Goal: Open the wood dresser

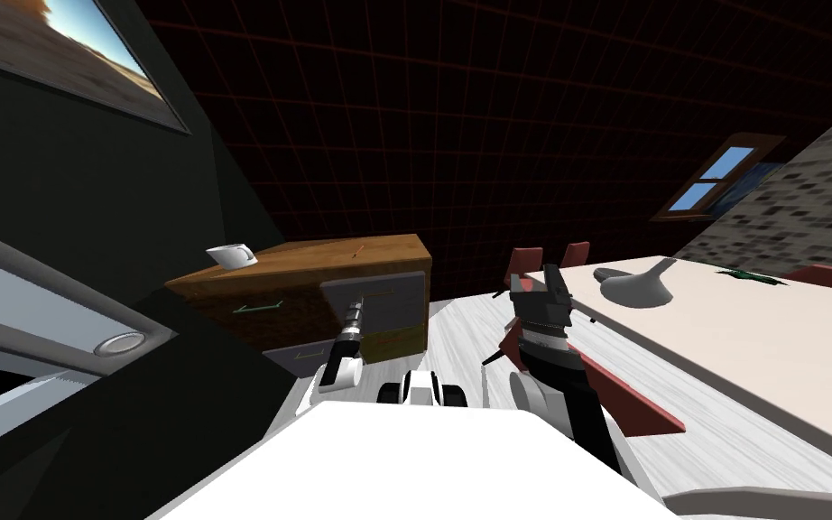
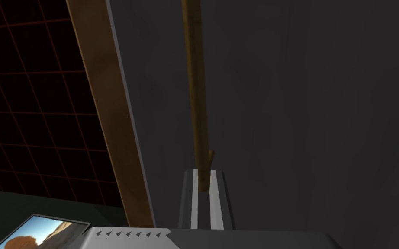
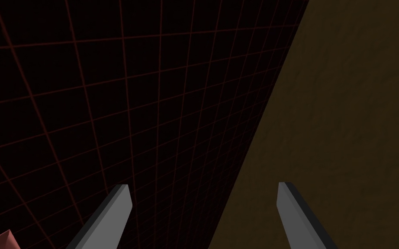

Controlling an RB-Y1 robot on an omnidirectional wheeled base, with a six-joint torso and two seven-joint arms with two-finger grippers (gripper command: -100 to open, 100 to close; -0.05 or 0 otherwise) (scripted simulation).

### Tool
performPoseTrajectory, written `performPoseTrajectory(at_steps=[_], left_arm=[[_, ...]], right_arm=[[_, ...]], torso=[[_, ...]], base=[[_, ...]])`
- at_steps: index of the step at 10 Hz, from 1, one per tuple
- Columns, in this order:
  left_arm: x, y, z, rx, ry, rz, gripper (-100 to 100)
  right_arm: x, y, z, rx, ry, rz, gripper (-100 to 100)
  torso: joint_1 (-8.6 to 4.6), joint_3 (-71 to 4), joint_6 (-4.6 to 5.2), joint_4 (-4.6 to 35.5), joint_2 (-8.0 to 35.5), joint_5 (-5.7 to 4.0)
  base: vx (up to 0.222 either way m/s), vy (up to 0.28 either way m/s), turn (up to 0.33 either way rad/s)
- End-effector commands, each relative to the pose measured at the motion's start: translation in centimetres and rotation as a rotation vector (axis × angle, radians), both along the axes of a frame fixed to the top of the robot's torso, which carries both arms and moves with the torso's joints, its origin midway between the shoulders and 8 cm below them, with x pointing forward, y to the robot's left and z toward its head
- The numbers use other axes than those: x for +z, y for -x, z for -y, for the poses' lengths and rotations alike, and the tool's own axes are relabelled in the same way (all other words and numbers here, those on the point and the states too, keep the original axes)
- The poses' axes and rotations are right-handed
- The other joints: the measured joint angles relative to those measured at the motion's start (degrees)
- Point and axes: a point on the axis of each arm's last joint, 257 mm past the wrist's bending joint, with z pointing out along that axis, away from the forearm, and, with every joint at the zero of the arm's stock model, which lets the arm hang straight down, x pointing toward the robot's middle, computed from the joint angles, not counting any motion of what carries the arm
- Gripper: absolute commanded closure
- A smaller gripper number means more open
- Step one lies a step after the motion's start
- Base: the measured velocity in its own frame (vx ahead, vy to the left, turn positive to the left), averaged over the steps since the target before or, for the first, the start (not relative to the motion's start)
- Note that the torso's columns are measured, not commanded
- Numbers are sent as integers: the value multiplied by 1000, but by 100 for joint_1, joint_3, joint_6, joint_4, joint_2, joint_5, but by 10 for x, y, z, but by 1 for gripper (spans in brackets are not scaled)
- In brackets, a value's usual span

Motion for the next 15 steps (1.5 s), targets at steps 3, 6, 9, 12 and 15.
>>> performPoseTrajectory(at_steps=[3,6,9,12,15], left_arm=[[-3,2,2,-3,1,-18,100],[-2,2,-9,-22,-67,-30,-100],[-1,2,-17,-39,-124,-42,-100],[4,0,-13,-40,-102,-37,-100],[4,0,-5,-26,-48,-28,-100]], right_arm=[[0,0,0,0,0,0,0],[0,0,0,0,0,0,0],[0,0,0,0,0,0,0],[0,0,0,0,0,0,0],[0,0,0,0,0,0,0]], torso=[[-8,5,-1,20,8,-13],[-1,-21,-2,9,-33,-12],[-7,3,-1,20,4,-14],[-12,0,-1,19,-1,-15],[-5,-4,0,17,-5,-13]], base=[[-146,-21,4],[-3,-3,-1],[11,-5,-1],[20,-36,-6],[33,-54,-6]])
